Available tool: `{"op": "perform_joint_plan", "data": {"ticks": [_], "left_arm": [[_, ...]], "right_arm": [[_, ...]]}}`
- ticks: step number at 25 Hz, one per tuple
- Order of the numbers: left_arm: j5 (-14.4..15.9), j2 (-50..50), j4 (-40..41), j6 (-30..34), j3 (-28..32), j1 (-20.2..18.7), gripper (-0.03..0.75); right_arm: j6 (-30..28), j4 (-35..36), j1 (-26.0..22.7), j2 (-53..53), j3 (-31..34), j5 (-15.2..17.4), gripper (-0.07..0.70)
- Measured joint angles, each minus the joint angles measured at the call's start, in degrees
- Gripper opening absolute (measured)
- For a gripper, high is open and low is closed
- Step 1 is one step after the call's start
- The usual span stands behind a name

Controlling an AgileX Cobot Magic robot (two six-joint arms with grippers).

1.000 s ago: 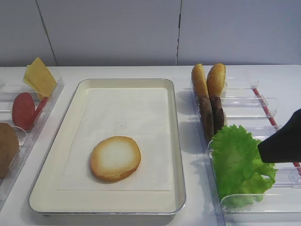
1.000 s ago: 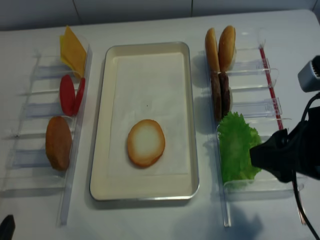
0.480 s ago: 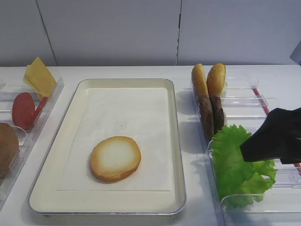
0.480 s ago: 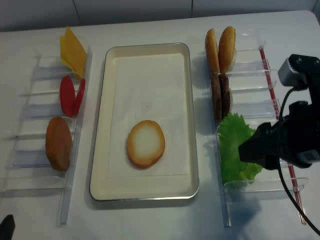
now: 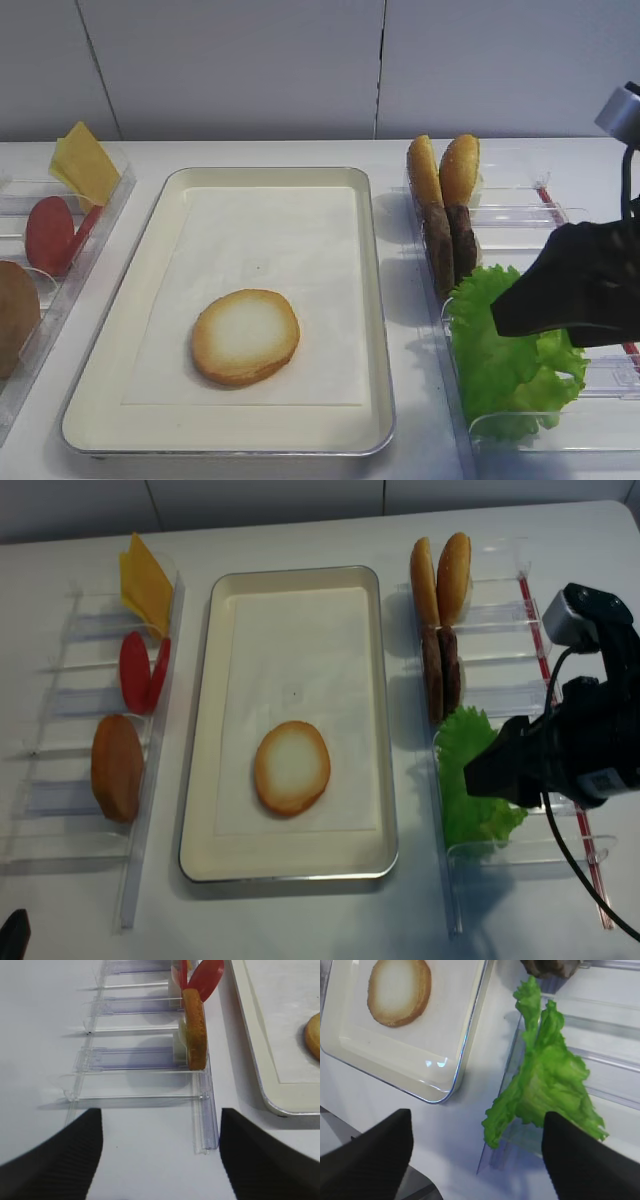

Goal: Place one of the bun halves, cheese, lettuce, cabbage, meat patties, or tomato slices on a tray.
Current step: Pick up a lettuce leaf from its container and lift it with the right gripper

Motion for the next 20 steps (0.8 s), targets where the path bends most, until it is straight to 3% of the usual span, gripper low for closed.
{"op": "perform_joint_plan", "data": {"ticks": [12,20], "left_arm": [[0.0,0.0,0.0,0.0,0.0,0.0,0.463],[0.0,0.0,0.0,0.0,0.0,0.0,0.461]], "right_arm": [[-1.0,0.1,3.6,6.5,-0.1,-5.6,0.55],[-1.0,0.1,3.6,8.4,-0.2,-6.2,0.375]]}}
